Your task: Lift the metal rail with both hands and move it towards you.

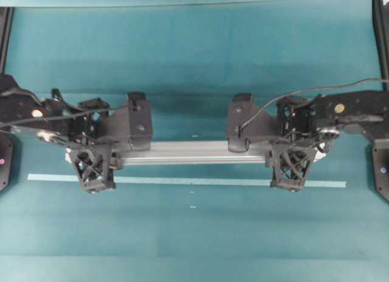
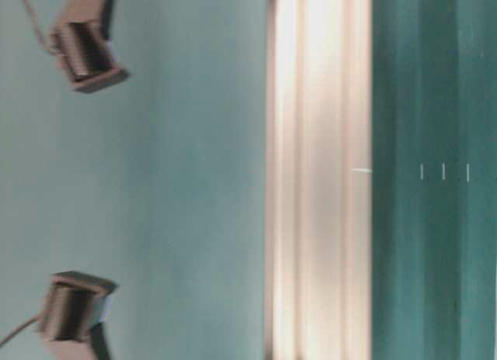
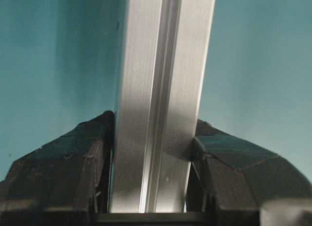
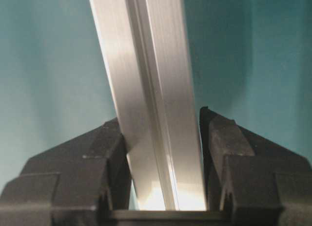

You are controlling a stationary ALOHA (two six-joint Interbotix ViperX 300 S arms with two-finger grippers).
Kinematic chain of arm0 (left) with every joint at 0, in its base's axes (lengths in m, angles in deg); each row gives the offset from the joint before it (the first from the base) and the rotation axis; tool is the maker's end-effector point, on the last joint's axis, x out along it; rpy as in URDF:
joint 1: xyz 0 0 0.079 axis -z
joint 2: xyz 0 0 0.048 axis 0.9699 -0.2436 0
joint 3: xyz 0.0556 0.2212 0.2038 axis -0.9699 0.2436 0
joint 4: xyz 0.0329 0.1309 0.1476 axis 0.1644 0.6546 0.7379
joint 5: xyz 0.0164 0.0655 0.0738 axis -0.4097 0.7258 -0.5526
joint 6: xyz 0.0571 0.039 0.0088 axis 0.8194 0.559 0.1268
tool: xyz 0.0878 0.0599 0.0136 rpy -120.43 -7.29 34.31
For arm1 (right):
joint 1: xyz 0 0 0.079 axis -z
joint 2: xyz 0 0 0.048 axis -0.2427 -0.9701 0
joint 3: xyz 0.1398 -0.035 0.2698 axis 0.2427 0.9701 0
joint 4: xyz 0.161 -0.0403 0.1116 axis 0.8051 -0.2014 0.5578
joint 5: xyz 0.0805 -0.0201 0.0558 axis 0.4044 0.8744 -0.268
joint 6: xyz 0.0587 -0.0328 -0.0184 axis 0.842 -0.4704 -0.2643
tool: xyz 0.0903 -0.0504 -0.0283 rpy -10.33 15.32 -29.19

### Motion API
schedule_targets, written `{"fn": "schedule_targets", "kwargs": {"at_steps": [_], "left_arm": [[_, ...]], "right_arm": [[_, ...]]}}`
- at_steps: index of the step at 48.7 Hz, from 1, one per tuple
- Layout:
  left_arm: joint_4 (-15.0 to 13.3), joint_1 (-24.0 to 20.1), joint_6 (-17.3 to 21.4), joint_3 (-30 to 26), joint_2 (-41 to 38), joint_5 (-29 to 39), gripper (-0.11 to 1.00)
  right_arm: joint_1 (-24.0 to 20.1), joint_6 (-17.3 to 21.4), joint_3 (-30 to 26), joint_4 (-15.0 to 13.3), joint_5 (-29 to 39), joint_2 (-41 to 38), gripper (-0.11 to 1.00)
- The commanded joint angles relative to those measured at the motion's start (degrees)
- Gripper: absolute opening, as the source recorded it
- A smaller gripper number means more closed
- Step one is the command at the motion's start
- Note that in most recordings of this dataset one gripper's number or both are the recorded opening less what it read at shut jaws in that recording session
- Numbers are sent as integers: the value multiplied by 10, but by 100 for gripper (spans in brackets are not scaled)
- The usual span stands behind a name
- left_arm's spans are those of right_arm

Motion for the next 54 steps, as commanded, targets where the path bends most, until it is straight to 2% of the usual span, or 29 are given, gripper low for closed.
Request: {"fn": "schedule_targets", "kwargs": {"at_steps": [1, 10, 20, 54], "left_arm": [[-2, -28, -22, 3, -6, -11, 30], [-3, -28, -26, 22, -24, -57, 30], [-2, -25, -29, 39, -33, -73, 30], [-3, -6, -53, 63, -74, -142, 30]], "right_arm": [[2, 16, 6, 4, -18, -5, 36], [-14, 16, 33, 4, -62, -17, 36], [-25, 18, 54, 4, -97, -23, 36], [-47, 19, 65, 15, -151, -70, 36]]}}
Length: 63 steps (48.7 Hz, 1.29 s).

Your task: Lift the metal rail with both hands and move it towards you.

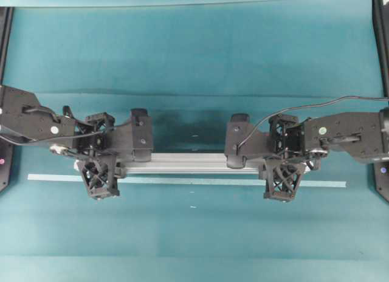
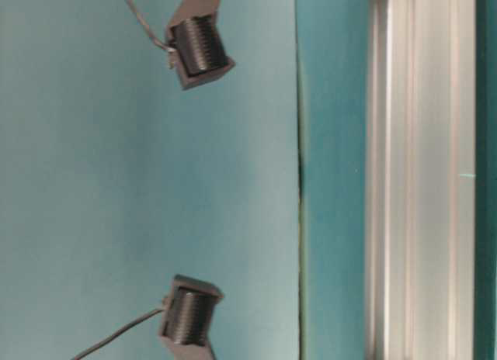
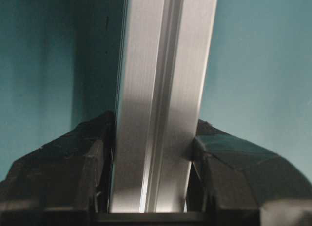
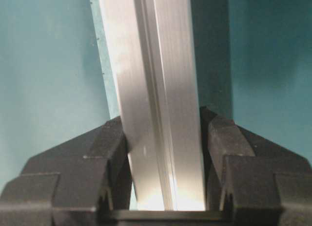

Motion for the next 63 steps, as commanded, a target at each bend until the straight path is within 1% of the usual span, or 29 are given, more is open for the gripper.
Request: {"fn": "schedule_targets", "kwargs": {"at_steps": [1, 13, 37, 63], "left_arm": [[-4, -9, -53, -2, -4, -2, 30], [-4, -5, -53, -1, -6, -7, 30], [-4, -4, -53, 6, -8, -15, 30], [-4, -3, -42, 9, -11, -57, 30]], "right_arm": [[-17, 17, -1, 13, -4, -2, 36], [-19, 17, 0, 18, -12, -6, 36], [-24, 18, 0, 18, -20, -14, 36], [-24, 23, 4, 18, -36, -25, 36]]}}
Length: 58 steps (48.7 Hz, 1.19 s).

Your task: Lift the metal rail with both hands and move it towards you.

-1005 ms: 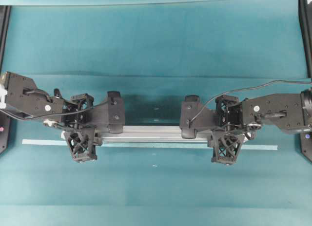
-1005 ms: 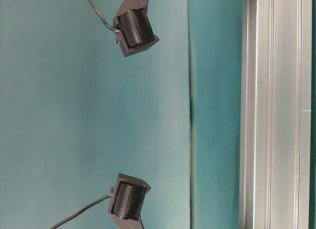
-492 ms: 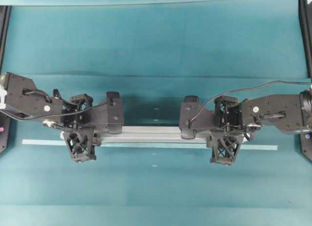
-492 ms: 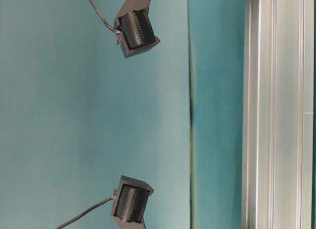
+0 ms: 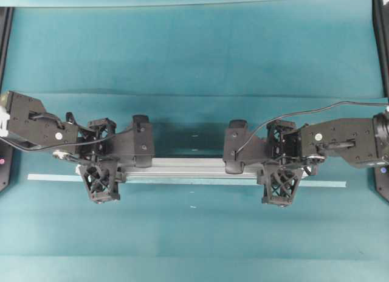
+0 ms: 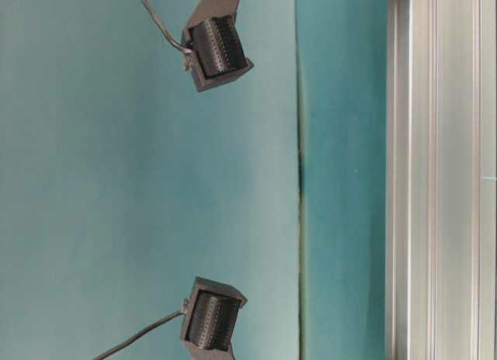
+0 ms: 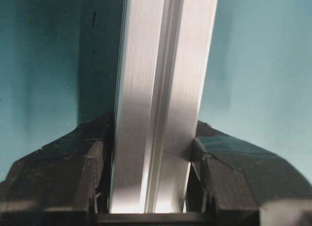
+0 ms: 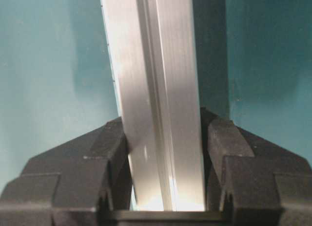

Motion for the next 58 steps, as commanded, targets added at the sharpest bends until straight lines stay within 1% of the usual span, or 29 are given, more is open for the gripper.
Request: {"fn": "schedule_targets", "kwargs": {"at_steps": [1, 15, 25, 35, 37, 41, 45, 46, 49, 54, 58], "left_arm": [[-4, -11, -41, -4, 4, -11, 30], [-4, -10, -40, -4, 4, -13, 30], [-4, -10, -40, -4, 4, -24, 30], [-4, -10, -39, -4, 4, -33, 30], [-4, -10, -39, -4, 4, -32, 30], [-4, -10, -39, -4, 4, -33, 30], [-4, -10, -38, -4, 4, -33, 30], [-4, -10, -38, -4, 4, -33, 30], [-4, -9, -38, -4, 4, -33, 30], [-4, -10, -36, -4, 4, -32, 30], [-4, -9, -27, -3, 4, -29, 30]], "right_arm": [[-15, 20, 0, 11, -6, -9, 36], [-14, 20, 2, 12, -8, -9, 36], [-14, 20, 2, 24, -8, -9, 36], [-15, 20, 2, 26, -8, -9, 37], [-14, 20, 2, 26, -7, -9, 41], [-15, 21, 2, 27, -6, -9, 59], [-15, 21, 3, 33, -7, -9, 74], [-15, 21, 2, 35, -8, -9, 77], [-15, 21, 2, 38, -8, -9, 79], [-15, 21, 0, 39, -9, -10, 79], [-15, 21, 0, 39, -9, -11, 79]]}}
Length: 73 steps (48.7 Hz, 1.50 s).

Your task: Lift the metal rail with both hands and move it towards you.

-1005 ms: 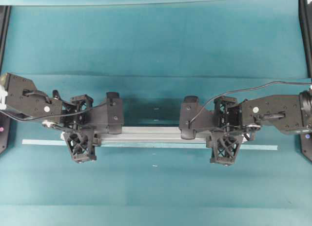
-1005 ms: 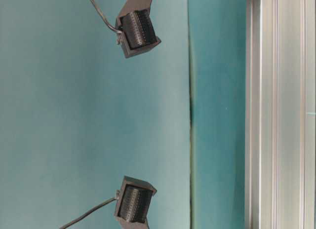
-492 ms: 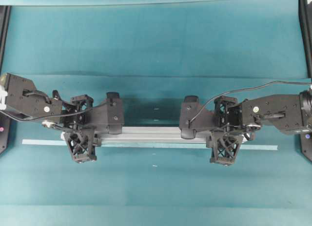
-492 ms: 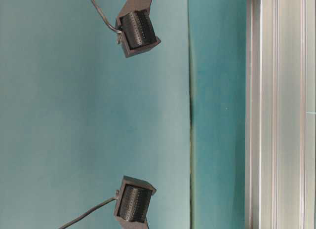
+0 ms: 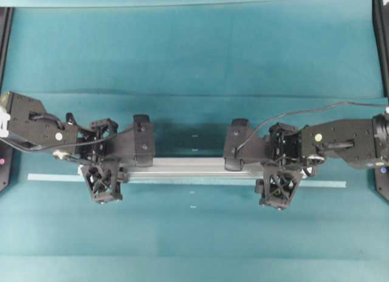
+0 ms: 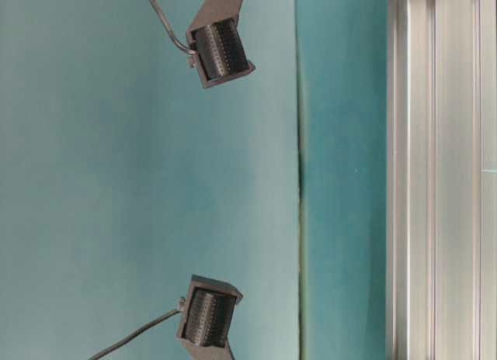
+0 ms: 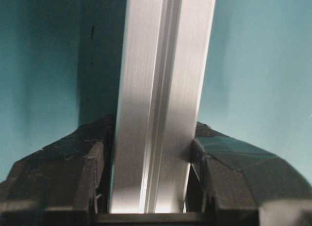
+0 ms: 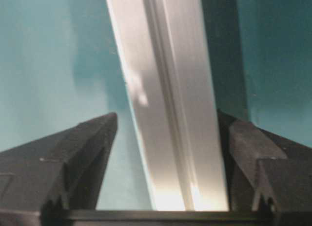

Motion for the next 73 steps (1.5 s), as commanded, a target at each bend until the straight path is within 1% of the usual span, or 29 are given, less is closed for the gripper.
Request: {"fn": "schedule_targets", "kwargs": {"at_steps": [1, 11, 12, 14, 19, 20, 22, 24, 31, 36, 48, 55, 59, 73], "left_arm": [[-4, -10, -25, -4, 5, -2, 30], [-4, -10, -20, -4, 7, 11, 31], [-4, -10, -19, -4, 7, 12, 35], [-4, -10, -19, -3, 8, 15, 46], [-4, -10, -18, 1, 9, 16, 79], [-4, -10, -17, 3, 10, 16, 84], [-4, -10, -17, 5, 11, 17, 92], [-4, -10, -16, 7, 14, 19, 96], [-4, -10, -16, 11, 23, 22, 95], [-3, -10, -16, 11, 27, 22, 95], [-4, -10, -17, 9, 30, 22, 95], [-4, -10, -17, 11, 33, 22, 95], [-4, -10, -17, 11, 33, 22, 95], [-4, -9, -16, 10, 54, 22, 95]], "right_arm": [[-11, 3, -4, 7, -4, -9, 79], [-12, 4, -6, 11, -11, -10, 79], [-12, 4, -6, 12, -11, -10, 79], [-12, 4, -6, 15, -13, -10, 79], [-12, 4, -6, 18, -21, -10, 80], [-11, 6, -6, 18, -23, -10, 80], [-12, 12, -6, 18, -25, -10, 80], [-12, 19, -6, 18, -27, -10, 80], [-12, 35, -4, 18, -28, -7, 81], [-12, 30, -1, 14, -29, -4, 82], [-5, 34, -2, -18, -34, -4, 89], [4, 34, -4, -27, -33, -3, 89], [16, 34, -3, -40, -31, -1, 89], [31, 29, 2, -42, -24, 18, 89]]}}
